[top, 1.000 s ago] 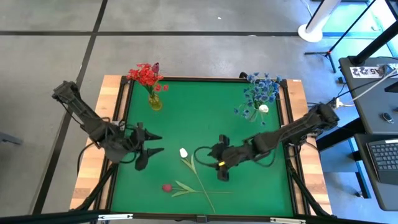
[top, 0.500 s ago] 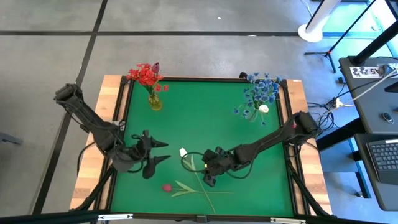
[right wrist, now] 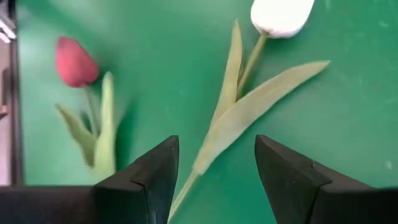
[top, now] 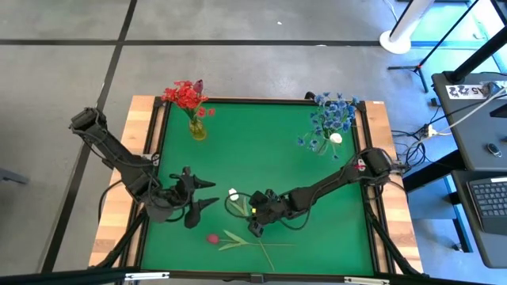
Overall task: Sort flowers into vase by color
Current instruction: Put the white flower into the transparent vase
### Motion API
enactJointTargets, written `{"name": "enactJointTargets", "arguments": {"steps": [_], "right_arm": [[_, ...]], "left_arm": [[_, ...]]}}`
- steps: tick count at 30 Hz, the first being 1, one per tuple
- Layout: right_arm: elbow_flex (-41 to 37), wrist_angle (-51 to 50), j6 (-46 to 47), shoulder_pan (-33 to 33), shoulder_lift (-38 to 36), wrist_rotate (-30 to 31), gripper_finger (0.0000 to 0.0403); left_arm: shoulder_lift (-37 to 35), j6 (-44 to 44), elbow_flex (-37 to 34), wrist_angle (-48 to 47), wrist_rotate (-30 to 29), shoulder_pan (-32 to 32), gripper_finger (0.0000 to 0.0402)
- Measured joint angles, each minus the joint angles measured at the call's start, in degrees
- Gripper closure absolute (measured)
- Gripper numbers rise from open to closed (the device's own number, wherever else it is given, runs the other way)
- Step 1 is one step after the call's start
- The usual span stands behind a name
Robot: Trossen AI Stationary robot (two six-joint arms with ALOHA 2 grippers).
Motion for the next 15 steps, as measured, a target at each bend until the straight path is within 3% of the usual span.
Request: {"name": "enactJointTargets", "arguments": {"steps": [11, 15], "right_arm": [[14.3, -18.2, -6.1, 0.1, 8.2, 4.7, 0.0194], [17.4, -20.4, -6.9, 0.1, 10.5, 4.4, 0.0194]], "left_arm": [[0.0, 0.3, 0.0, 0.0, -0.1, 0.0, 0.0168], [0.0, 0.3, 0.0, 0.0, -0.1, 0.0, 0.0168]]}}
